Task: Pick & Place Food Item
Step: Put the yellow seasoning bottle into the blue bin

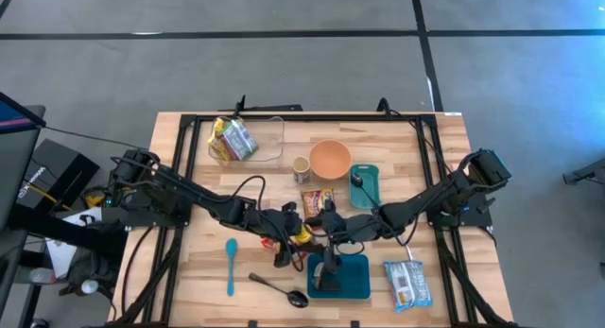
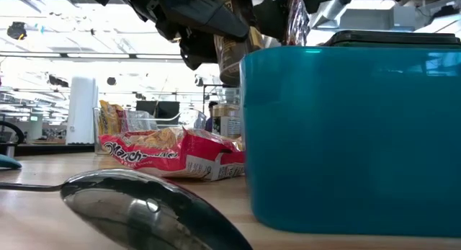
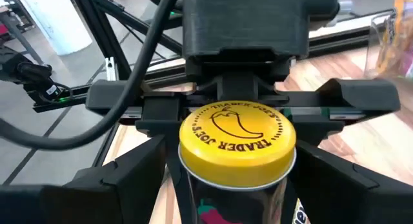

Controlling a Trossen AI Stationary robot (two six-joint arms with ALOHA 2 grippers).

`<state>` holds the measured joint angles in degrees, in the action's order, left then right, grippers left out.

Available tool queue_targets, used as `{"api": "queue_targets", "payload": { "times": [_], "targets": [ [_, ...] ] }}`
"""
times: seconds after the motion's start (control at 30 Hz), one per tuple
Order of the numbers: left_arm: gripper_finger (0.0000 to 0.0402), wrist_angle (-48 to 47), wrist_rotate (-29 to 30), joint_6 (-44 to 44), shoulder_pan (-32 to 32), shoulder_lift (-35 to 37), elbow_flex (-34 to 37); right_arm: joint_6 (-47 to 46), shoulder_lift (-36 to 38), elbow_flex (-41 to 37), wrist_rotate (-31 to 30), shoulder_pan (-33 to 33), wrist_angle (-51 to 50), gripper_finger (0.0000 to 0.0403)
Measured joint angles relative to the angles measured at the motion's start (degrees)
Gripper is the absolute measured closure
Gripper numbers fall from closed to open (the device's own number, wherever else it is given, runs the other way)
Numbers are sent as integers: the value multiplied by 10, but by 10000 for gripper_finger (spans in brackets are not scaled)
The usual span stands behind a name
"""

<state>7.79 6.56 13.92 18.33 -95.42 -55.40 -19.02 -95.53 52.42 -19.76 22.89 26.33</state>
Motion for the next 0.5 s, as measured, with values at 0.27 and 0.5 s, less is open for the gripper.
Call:
{"api": "queue_targets", "payload": {
  "times": [0.27, 0.5],
  "targets": [
    [186, -1, 0, 0, 0, 0, 0, -6, 0, 0, 2, 3, -6, 131],
    [186, -1, 1, 1, 0, 0, 0, -22, 0, 0, 3, 3, -22, 132]
  ]
}}
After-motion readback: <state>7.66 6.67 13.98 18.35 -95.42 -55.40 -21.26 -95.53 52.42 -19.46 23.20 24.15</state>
